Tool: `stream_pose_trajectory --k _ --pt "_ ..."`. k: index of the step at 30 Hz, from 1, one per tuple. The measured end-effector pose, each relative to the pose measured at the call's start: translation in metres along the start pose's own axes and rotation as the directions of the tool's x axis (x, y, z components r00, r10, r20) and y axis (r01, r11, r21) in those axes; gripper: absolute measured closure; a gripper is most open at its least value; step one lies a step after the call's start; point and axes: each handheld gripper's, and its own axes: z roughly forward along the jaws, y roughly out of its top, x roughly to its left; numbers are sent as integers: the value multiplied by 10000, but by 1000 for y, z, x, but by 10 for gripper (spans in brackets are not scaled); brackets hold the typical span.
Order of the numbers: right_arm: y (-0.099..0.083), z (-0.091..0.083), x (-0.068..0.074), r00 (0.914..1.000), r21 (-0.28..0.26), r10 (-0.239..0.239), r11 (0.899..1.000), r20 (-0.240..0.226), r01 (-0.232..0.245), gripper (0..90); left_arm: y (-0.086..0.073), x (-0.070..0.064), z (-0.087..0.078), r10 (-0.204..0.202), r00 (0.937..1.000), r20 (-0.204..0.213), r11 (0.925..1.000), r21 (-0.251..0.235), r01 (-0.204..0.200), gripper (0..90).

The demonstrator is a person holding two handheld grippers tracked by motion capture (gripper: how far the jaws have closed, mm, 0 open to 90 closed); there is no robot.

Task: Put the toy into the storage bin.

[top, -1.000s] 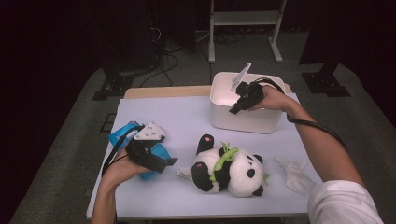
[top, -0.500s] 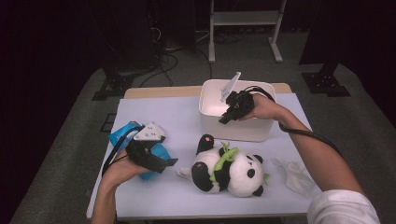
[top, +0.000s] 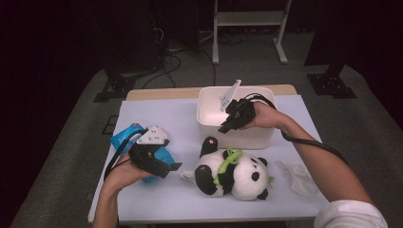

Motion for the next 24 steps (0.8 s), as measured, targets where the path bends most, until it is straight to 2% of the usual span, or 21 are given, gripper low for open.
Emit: stream_pose_trajectory --k 10,18,24 --pt "5 0 12 9998 -175 -147 9997 -107 145 861 0 -2 1 62 10000 47 10000 75 -62 101" --pt "5 1 16 9997 -371 -102 9993 -206 94 861 1 -3 2 94 9999 68 9999 84 -95 101" --pt "7 1 16 9999 -216 -12 9998 -167 8 850 1 -4 4 154 9999 78 9998 152 -155 101"
